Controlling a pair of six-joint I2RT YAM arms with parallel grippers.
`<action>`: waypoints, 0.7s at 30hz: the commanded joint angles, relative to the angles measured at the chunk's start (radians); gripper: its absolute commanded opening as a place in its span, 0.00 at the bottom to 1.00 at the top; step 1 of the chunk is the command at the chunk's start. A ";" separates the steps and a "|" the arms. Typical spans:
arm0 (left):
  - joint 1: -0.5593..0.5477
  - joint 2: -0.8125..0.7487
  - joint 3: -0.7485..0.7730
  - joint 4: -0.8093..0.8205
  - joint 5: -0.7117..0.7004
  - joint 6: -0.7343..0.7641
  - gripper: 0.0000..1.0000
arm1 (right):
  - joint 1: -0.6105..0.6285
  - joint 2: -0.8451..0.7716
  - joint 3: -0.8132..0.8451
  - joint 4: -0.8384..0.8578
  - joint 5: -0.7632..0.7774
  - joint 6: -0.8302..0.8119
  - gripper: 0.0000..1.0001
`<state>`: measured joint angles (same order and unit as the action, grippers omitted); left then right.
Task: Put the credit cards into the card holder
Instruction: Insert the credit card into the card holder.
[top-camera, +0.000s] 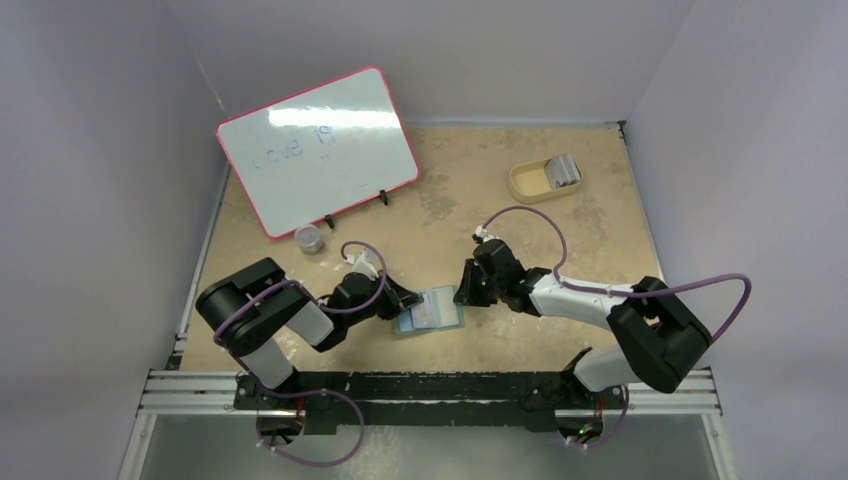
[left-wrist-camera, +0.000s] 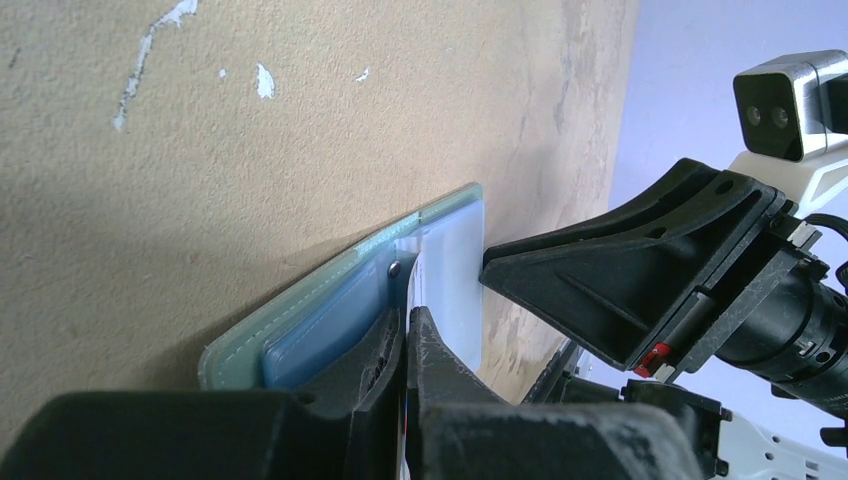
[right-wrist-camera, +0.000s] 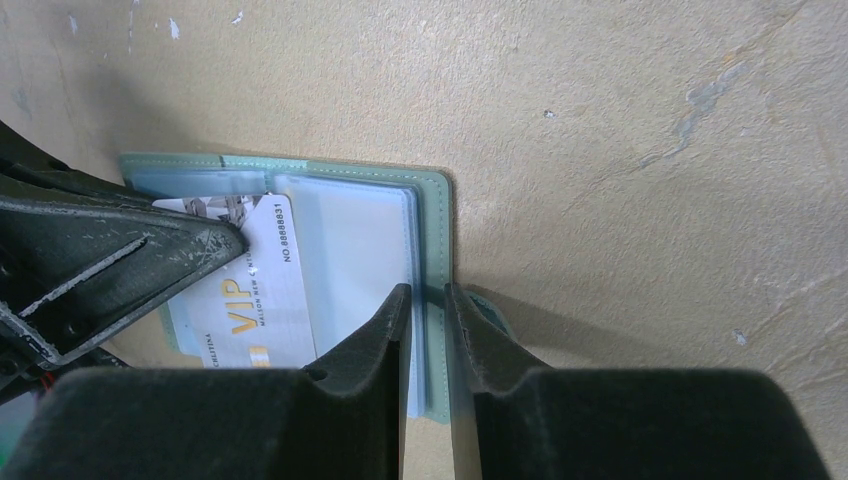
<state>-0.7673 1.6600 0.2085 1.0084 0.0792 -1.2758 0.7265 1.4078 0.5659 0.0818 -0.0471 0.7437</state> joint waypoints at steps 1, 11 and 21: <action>-0.004 -0.013 -0.026 -0.031 -0.040 0.001 0.00 | 0.005 0.003 -0.005 0.005 -0.011 -0.004 0.19; -0.004 0.039 0.006 0.019 -0.002 0.021 0.00 | 0.005 0.009 -0.009 0.013 -0.015 -0.004 0.19; -0.004 0.120 0.027 0.090 0.018 -0.002 0.00 | 0.005 0.009 -0.015 0.023 -0.021 -0.003 0.19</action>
<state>-0.7681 1.7439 0.2245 1.1072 0.1005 -1.2835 0.7261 1.4078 0.5644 0.0860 -0.0475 0.7437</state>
